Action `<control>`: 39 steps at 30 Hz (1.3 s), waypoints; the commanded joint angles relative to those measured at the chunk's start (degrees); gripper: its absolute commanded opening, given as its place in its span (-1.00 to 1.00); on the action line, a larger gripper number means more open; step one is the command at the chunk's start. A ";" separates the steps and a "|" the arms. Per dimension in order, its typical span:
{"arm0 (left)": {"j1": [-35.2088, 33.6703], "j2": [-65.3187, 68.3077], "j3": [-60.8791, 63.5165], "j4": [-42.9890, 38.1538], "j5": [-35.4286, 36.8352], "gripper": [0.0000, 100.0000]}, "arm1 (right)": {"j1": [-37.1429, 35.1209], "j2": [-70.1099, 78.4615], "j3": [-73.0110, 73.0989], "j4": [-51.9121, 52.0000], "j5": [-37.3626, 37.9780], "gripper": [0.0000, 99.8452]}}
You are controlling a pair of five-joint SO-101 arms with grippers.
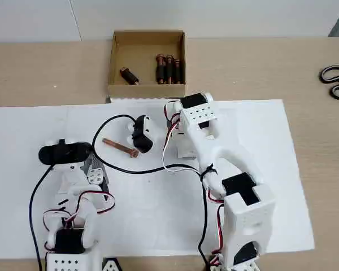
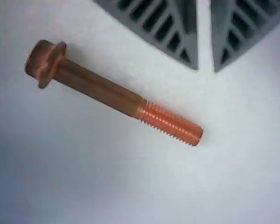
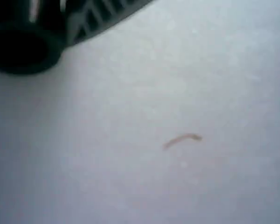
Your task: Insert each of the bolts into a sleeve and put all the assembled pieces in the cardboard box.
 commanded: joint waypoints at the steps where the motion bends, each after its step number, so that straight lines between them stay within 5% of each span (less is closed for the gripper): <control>1: -0.35 -0.70 -0.22 0.26 -0.09 -0.99 | 0.40 -1.63 0.35 0.22 0.53 -0.79; 12: -0.35 -0.70 -0.22 0.26 -0.09 -0.99 | 0.48 -1.54 0.35 5.23 0.18 -0.99; 18: -0.35 -0.70 -0.22 0.26 -0.09 -0.99 | 0.40 -3.91 -4.40 5.58 -7.74 -0.99; 28: -0.26 -0.70 -0.31 -0.09 -0.09 -0.99 | 2.95 -18.77 -13.45 5.58 -38.33 -0.99; 39: -0.35 -0.70 -0.75 0.26 -0.09 -0.99 | 20.00 -37.58 -6.07 12.70 -71.03 -0.99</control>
